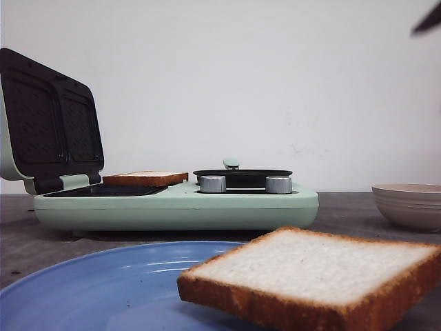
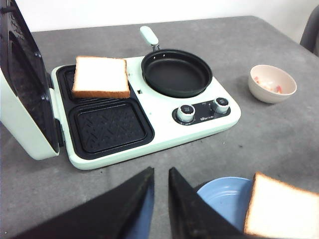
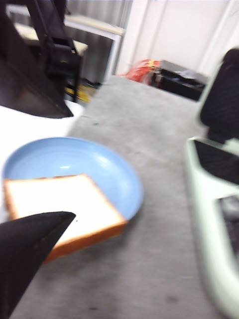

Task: Make breakfast with bread and shrimp
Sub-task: 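Move the right gripper to the remaining bread slice and grasp it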

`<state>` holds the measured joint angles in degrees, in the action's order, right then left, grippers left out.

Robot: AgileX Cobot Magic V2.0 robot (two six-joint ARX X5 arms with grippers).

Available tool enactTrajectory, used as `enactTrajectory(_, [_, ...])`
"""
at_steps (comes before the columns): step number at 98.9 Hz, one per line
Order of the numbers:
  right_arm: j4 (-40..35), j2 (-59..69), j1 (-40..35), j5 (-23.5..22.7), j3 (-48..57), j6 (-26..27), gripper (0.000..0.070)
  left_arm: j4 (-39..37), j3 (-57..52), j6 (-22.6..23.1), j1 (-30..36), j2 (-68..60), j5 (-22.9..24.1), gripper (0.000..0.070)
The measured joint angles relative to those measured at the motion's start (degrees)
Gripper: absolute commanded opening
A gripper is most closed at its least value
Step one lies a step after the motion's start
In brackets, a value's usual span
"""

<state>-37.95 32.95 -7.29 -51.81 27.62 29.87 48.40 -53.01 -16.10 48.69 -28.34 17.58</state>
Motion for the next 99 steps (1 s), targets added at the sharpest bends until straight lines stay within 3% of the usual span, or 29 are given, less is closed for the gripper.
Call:
enactTrajectory(14, [-4.3, 3.5, -0.2, 1.5, 2.2, -5.0, 0.0372, -0.3, 0.0, 0.0, 0.0, 0.1, -1.6, 0.0])
enactTrajectory(27, [-4.9, 6.4, -0.2, 2.0, 3.1, -9.7, 0.0544, -0.3, 0.0, -0.1, 0.1, 0.1, -3.0, 0.0])
enactTrajectory(34, [-5.2, 8.4, -0.3, 3.6, 3.1, -11.4, 0.0599, -0.3, 0.0, -0.1, 0.1, 0.1, -3.0, 0.0])
enactTrajectory(50, [-5.1, 12.9, -1.1, 3.7, 3.1, -14.6, 0.0602, -0.3, 0.0, -0.1, 0.1, 0.1, -3.0, 0.0])
enactTrajectory(69, [-5.1, 18.0, -5.2, -0.9, 3.1, -16.8, 0.0593, -0.3, 0.0, -0.1, 0.1, 0.1, -3.0, 0.0])
enactTrajectory(99, [-2.4, 25.0, -13.8, 4.2, 3.1, -19.1, 0.0585, -1.9, 0.0, 0.1, 0.1, 0.1, -3.0, 0.0])
